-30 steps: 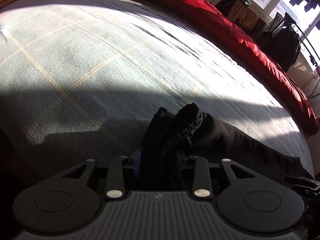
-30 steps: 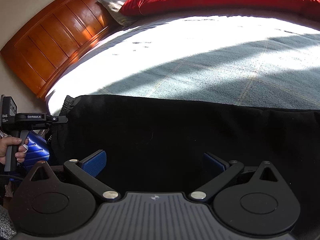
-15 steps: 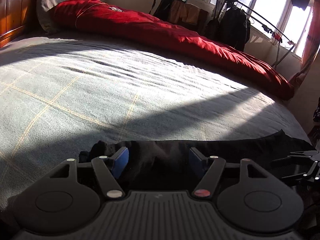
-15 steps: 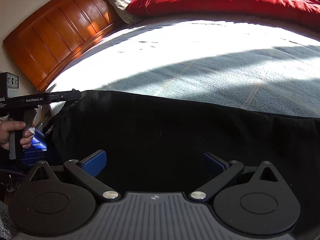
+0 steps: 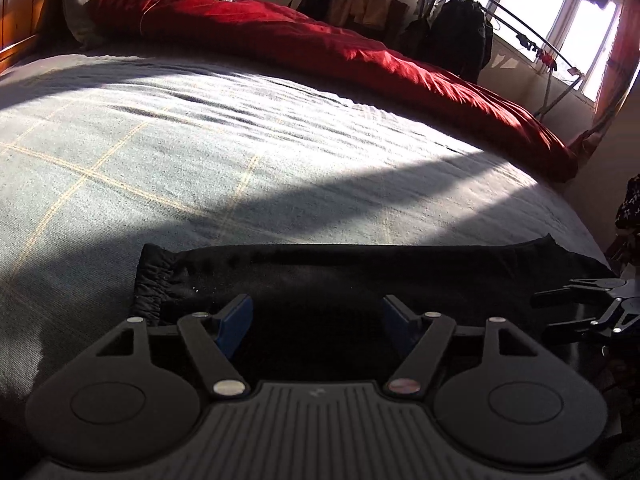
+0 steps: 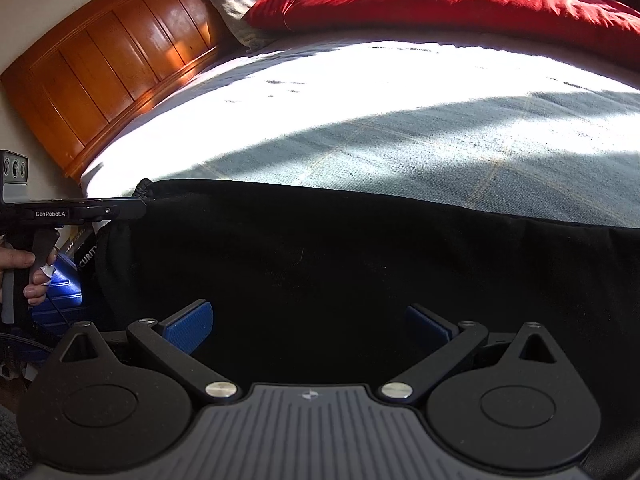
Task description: Fold clothes
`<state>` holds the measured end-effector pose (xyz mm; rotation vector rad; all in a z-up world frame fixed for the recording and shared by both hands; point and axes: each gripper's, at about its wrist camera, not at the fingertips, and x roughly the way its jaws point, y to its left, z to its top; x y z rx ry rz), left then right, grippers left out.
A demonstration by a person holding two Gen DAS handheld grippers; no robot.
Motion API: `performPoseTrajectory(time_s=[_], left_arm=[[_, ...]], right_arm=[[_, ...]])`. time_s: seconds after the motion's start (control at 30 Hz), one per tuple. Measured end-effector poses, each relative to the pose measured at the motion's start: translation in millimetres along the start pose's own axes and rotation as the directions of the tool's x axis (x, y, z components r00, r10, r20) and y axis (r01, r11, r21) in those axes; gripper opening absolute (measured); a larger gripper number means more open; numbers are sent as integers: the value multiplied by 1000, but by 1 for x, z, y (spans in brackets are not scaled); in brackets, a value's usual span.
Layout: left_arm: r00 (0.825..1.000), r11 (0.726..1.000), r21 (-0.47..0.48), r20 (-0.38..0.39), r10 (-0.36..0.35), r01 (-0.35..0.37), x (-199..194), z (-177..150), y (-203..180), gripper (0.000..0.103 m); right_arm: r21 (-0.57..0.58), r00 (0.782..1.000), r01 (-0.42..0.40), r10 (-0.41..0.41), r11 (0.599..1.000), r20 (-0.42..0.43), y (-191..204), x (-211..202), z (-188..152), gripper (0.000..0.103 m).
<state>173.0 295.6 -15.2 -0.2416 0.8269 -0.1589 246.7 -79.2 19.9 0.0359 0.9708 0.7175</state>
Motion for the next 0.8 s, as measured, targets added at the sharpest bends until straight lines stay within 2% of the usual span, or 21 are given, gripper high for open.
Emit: performPoseTrajectory(time_s=[0.07, 0.13, 0.2, 0.27, 0.37, 0.47, 0.57, 0.67, 0.8], left_arm=[[998, 1000, -3, -55, 30, -30, 5, -13, 1, 72], [989, 995, 4, -107, 98, -98, 9, -27, 4, 72], [987, 993, 13, -106, 118, -117, 4, -30, 1, 72], [990, 993, 28, -81, 118, -116, -2, -25, -8, 72], [998, 994, 92, -39, 55, -51, -2, -15, -29, 75], [998, 983, 184, -56, 4, 7, 10, -15, -52, 77], [993, 972, 236, -115, 33, -5, 24, -33, -65, 77], [990, 962, 270, -121, 76, -41, 19, -54, -68, 80], [986, 963, 266, -144, 80, -39, 11, -44, -68, 81]], right_arm=[[-15, 1000, 9, -9, 1000, -3, 1, 0, -2, 103], [-29, 1000, 17, -17, 999, -6, 2, -1, -5, 103], [-44, 1000, 25, -26, 999, -9, 3, -1, -7, 103], [-64, 999, 39, -40, 997, -10, 4, -2, -10, 103], [-117, 997, 83, -83, 990, 3, 9, -7, -16, 103], [-173, 992, 125, -124, 977, 17, 14, -11, -25, 103], [-215, 986, 164, -166, 963, 8, 15, -12, -40, 103], [-248, 978, 201, -209, 948, -6, 15, -8, -57, 103], [-278, 969, 235, -247, 931, -8, 17, -7, -71, 103]])
